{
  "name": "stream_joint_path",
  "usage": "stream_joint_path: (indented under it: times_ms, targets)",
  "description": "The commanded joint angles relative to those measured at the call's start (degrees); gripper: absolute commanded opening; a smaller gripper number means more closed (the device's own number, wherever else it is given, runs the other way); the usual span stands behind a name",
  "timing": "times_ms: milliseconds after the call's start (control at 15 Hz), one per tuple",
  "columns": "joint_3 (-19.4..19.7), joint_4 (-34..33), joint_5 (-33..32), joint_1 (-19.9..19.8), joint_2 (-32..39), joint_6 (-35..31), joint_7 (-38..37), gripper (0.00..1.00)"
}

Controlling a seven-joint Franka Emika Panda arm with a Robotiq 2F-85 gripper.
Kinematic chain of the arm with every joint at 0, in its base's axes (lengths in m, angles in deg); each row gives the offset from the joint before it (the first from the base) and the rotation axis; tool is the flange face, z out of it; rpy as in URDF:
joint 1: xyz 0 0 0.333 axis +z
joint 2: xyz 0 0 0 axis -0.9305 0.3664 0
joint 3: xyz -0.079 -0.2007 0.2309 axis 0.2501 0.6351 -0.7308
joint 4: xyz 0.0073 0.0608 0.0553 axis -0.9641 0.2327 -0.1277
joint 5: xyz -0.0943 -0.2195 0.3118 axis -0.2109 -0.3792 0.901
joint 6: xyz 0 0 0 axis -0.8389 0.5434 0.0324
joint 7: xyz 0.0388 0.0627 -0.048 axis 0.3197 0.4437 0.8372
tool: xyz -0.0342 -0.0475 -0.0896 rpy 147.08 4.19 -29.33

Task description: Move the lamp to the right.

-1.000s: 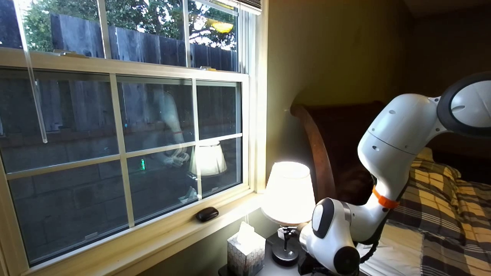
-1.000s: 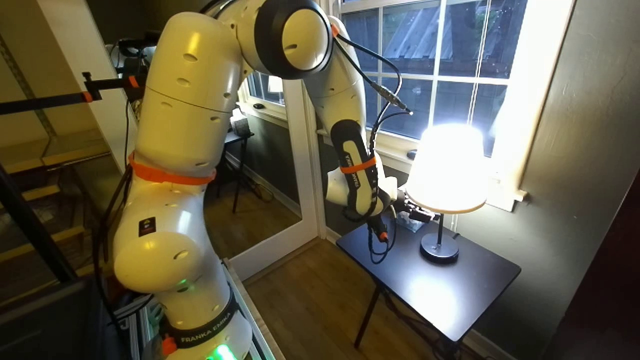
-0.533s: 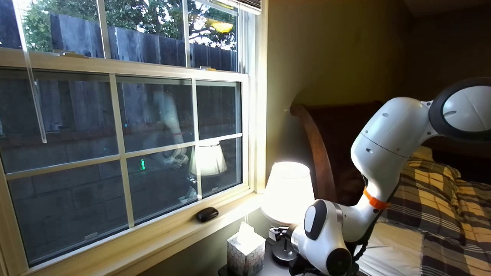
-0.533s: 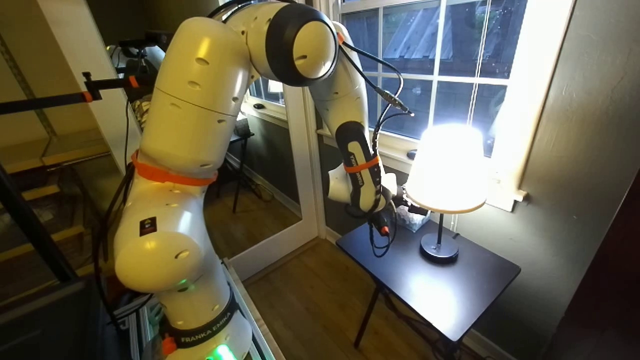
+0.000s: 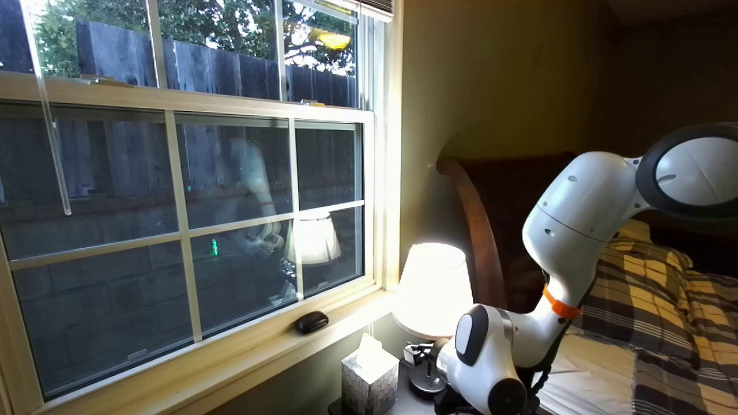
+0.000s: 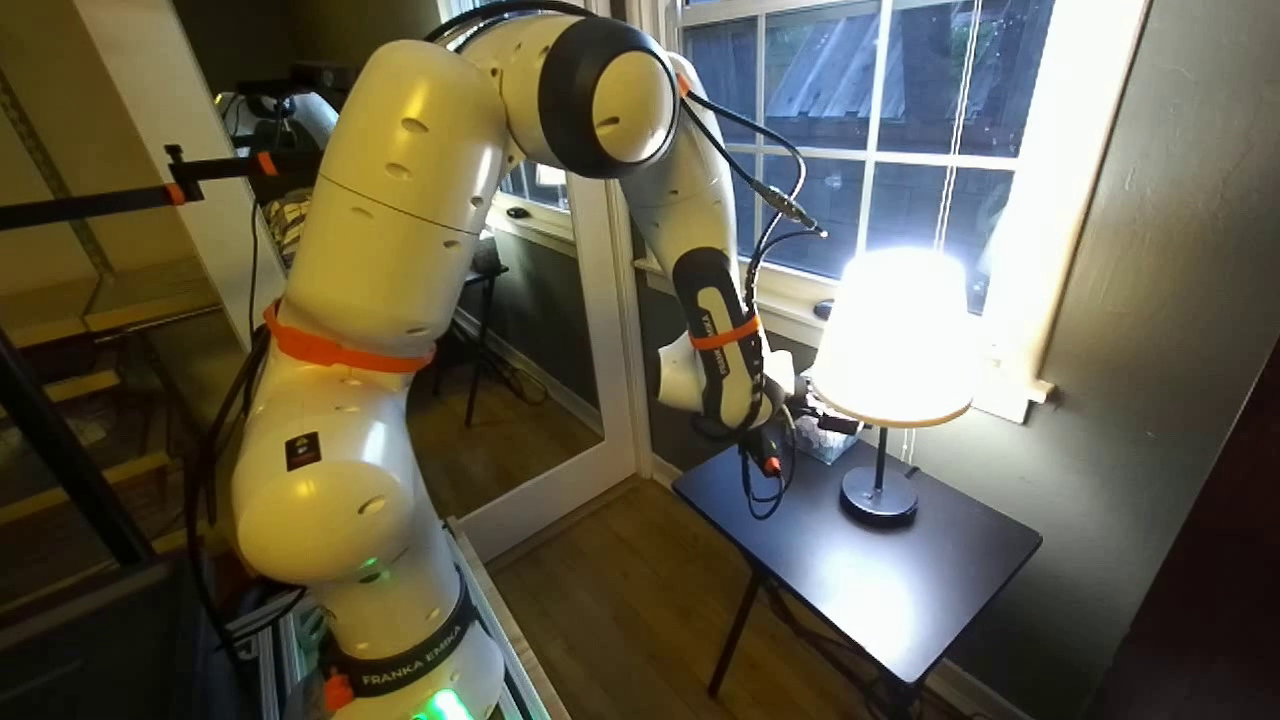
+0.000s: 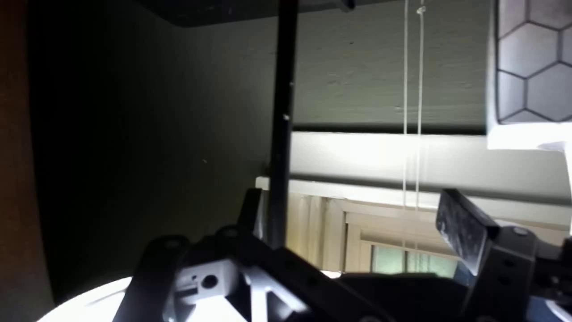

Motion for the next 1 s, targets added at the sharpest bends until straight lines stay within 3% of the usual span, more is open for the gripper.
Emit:
stream_joint_path:
  times_ms: [0, 333, 400, 467, 867, 933]
  targets:
    - [0.36, 0.47, 0.39, -2.05, 2.27, 3.77, -2.71, 1.0]
    - [-1.24, -0.22, -1.77, -5.52, 4.45, 6.61, -2.47, 1.0]
    - [1.07, -0.76, 0.19, -2.13, 4.06, 5.58, -2.47, 1.0]
    - [0.14, -0.77, -0.71, -3.33, 4.36, 5.93, -2.48, 1.0]
    - [1.01, -1.41, -0.71, 0.62, 3.97, 5.36, -2.2, 1.0]
    - [1.25, -1.37, -0.72, 1.1, 4.04, 5.88, -2.17, 0.87]
